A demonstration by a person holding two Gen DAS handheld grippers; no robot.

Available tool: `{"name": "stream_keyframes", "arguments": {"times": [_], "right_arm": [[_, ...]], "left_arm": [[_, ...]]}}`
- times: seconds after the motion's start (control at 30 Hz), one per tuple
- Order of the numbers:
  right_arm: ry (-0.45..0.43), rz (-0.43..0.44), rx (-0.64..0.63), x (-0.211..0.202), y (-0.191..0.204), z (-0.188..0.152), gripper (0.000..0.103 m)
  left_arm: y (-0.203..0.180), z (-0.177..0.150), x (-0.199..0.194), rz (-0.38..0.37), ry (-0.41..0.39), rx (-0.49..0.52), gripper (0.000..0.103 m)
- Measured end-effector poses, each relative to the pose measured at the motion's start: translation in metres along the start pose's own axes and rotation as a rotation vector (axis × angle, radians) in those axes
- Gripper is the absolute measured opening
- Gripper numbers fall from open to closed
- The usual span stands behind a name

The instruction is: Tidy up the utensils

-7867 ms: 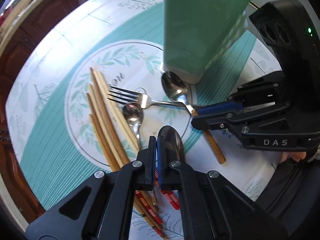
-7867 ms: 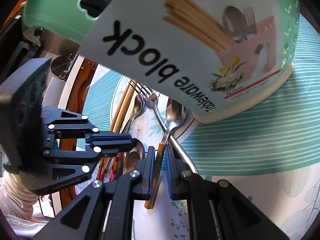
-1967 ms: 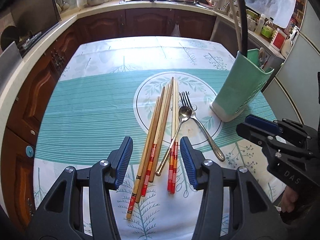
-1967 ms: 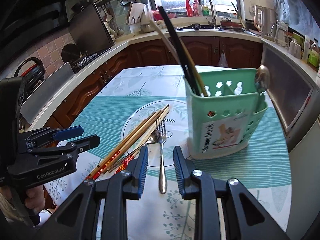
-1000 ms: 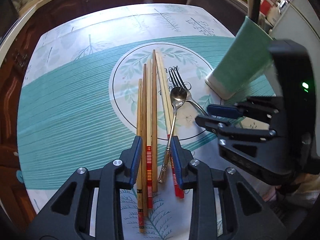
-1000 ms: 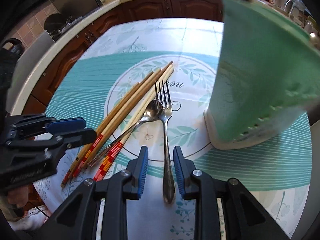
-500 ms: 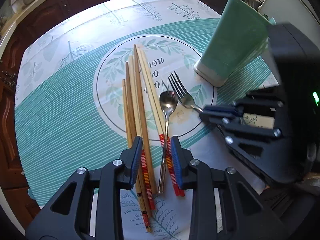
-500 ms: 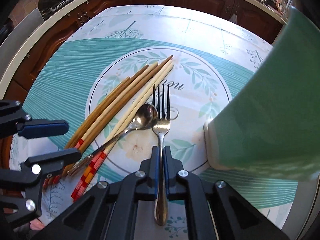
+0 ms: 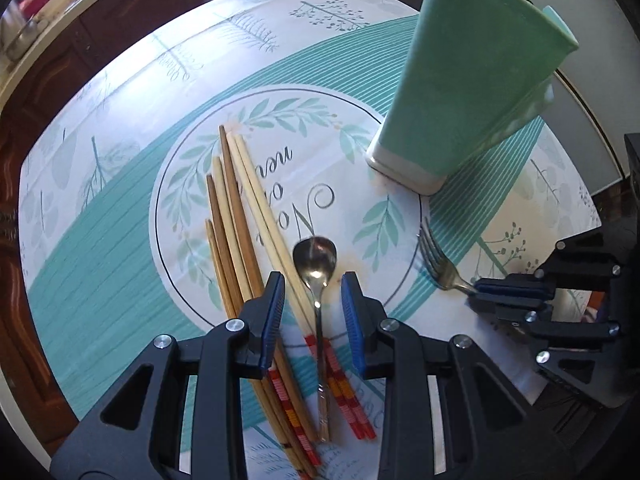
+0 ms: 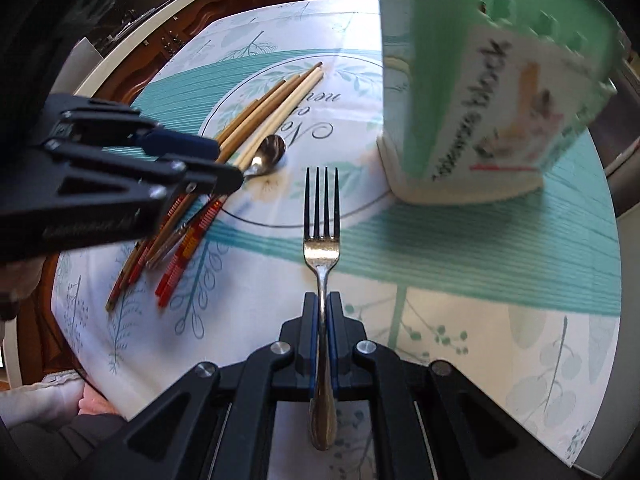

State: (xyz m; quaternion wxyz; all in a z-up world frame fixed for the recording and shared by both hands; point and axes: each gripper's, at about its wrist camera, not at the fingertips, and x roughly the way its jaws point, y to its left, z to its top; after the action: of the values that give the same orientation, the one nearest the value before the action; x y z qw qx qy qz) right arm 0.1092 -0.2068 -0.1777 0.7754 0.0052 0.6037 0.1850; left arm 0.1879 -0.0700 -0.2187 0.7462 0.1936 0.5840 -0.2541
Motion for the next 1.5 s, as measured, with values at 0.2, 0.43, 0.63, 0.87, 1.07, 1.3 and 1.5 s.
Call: {"name": "stream_keyframes", "arguments": {"times": [0.2,0.43,0.63,0.87,1.07,1.3,1.5], "right_arm": [[-0.013,0.025,0.023,-0.001,-0.008,-0.005,0.004],[-0.022,0.064,0.039,-0.003,-0.015,-0.011,0.004],[-0.022,0.089,0.046,-0.009,-0.027,-0.018,0.004],[-0.020,0.106,0.056,-0.009,-0.030,-0.018,0.004],[-0.017,0.113,0.059,-0.009,-0.032,-0.018,0.004],[-0.016,0.114,0.060,-0.009,-0.032,-0.018,0.004],[-0.015,0.120,0.065,-0.009,-0.033,-0.017,0.004]], "left_arm": [[-0.002,0.010,0.003,0.015,-0.024,0.131,0.026],[0.000,0.021,0.012,-0.049,-0.018,0.243,0.026],[0.004,0.026,0.021,-0.078,-0.002,0.337,0.026],[0.011,0.033,0.025,-0.129,0.006,0.403,0.026],[0.001,0.030,0.023,-0.171,0.005,0.485,0.026],[0.001,0.033,0.030,-0.186,0.031,0.534,0.026],[-0.001,0.033,0.036,-0.215,0.059,0.595,0.023]]}}
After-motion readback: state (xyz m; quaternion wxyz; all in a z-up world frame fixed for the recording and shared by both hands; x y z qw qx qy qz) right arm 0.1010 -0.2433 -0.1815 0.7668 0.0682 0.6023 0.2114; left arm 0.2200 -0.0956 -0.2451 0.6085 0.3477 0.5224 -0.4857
